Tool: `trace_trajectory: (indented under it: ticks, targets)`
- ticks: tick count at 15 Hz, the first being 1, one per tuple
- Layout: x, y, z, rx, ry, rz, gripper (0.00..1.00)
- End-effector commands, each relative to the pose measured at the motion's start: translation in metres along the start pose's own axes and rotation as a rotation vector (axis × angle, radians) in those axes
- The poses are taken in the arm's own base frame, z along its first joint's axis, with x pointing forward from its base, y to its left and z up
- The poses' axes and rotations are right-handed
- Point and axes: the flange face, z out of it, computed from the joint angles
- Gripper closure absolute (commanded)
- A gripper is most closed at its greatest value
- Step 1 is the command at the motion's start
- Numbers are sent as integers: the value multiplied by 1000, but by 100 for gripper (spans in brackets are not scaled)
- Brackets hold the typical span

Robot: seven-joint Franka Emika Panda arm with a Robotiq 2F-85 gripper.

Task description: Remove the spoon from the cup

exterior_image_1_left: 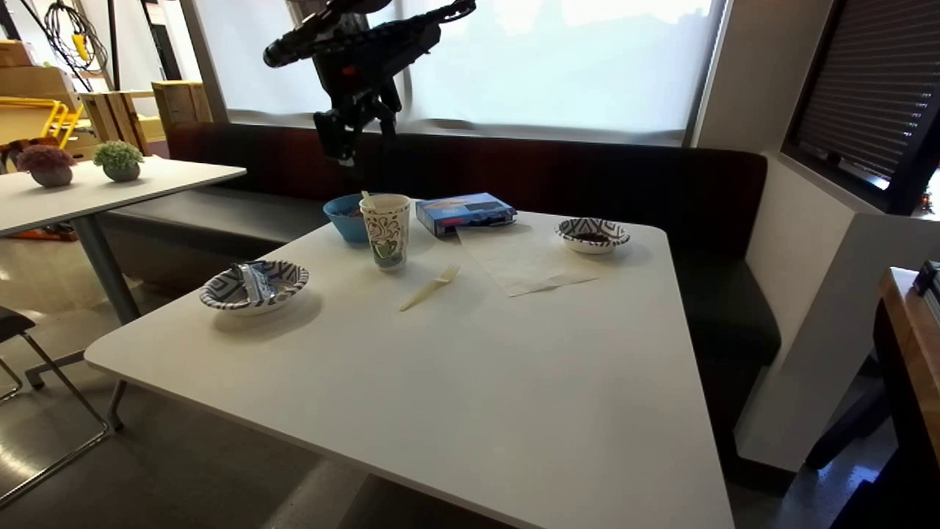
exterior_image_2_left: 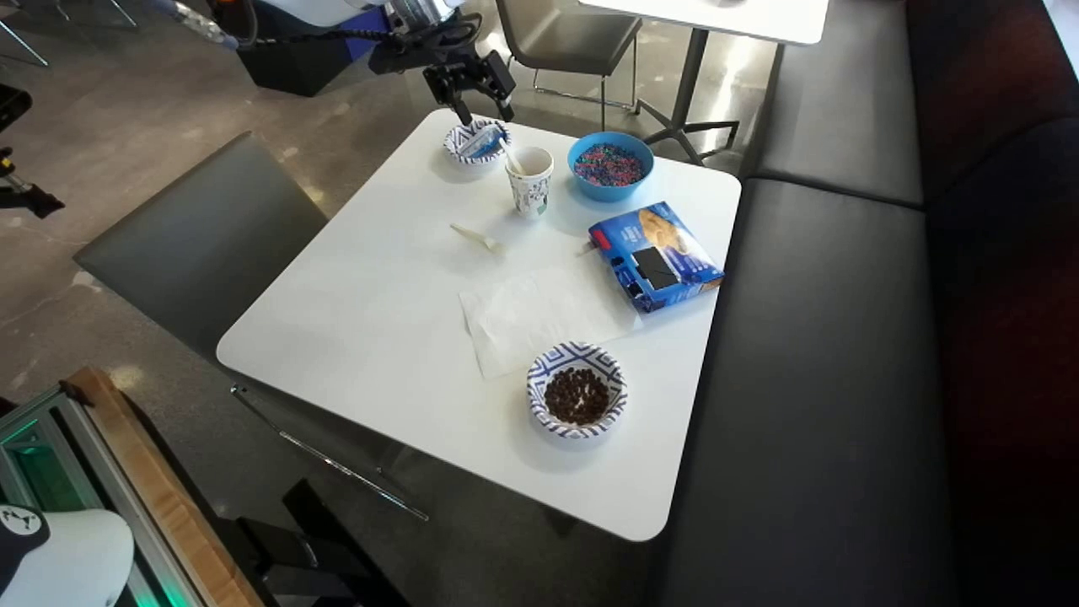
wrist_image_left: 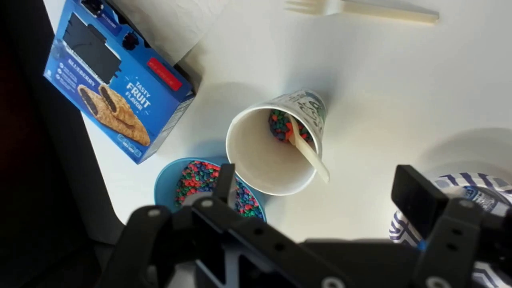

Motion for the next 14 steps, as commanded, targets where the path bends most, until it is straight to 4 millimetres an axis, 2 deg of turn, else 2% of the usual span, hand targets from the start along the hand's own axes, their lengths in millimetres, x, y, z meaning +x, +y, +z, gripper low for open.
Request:
trace_trajectory:
  ticks: [1, 4, 5, 6, 8, 10, 12, 14]
  targets:
    - [15, -10, 14, -14, -22, 53, 0]
    - [18, -14, 20, -18, -44, 61, 20]
    - [19, -15, 22, -18, -56, 59, 34]
    - [20, -17, 24, -23, -65, 59, 38]
    - [22, -18, 27, -28, -78, 61, 54]
    - [24, -18, 30, -28, -83, 61, 28]
    - [26, -18, 36, -30, -91, 63, 21]
    - [28, -18, 42, -30, -98, 63, 20]
